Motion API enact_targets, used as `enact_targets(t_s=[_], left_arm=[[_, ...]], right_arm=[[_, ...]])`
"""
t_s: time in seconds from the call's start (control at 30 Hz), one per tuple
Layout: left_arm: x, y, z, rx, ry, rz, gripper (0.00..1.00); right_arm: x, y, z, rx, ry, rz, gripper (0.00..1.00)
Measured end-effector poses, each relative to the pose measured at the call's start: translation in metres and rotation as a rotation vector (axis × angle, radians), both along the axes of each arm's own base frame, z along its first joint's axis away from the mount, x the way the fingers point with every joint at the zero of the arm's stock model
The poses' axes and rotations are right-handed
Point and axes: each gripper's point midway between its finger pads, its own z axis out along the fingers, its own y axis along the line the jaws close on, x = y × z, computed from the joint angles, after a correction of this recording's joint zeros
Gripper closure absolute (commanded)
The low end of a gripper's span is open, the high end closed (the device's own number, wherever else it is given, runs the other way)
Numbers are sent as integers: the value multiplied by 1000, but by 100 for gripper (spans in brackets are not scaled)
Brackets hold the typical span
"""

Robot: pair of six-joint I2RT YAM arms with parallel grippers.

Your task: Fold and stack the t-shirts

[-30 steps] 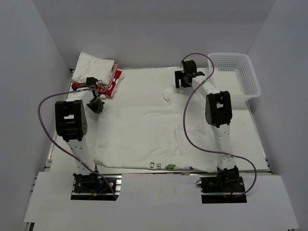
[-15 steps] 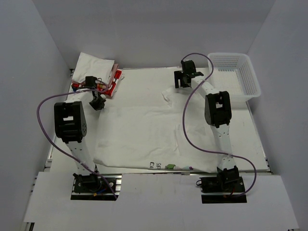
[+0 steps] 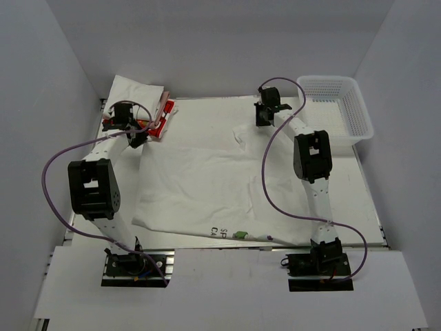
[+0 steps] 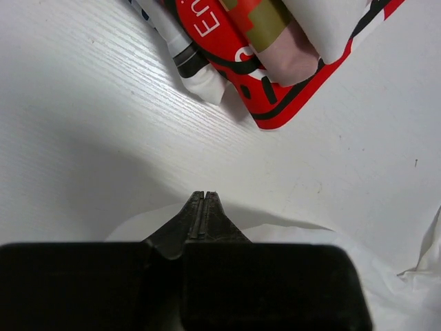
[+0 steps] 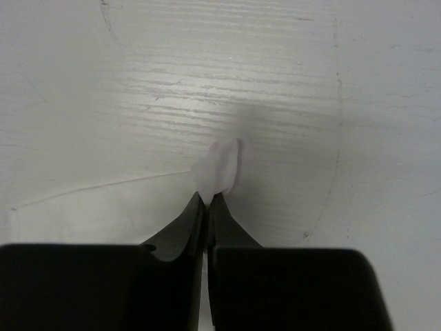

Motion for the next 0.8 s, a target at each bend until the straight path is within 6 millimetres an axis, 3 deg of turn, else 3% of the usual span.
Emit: enact_targets(t_s=[0.13, 0.2, 0.3, 0.4, 0.57, 0.67, 0.8], left_arm=[[-1, -2, -3, 3, 3, -16, 100], [-5, -4, -8, 7, 12, -24, 100], [-16, -5, -18, 13, 39, -35, 100], [-22, -4, -19, 27, 45, -40, 100], [-28, -2, 4, 50, -9, -46, 100], [-33, -2, 21, 59, -66, -52, 100], [-46, -2, 31, 72, -98, -68, 100]], right_arm=[[-9, -3, 10, -21, -20, 34, 100], [-26, -6, 23, -33, -28, 57, 100], [-55, -11, 59, -45, -74, 92, 100], [-86, -13, 114, -42, -183, 119, 100], [-150, -26, 179, -43, -314, 115, 100], [-184, -38, 197, -36, -350, 92, 100], [-222, -51, 200, -28, -346, 71, 100]])
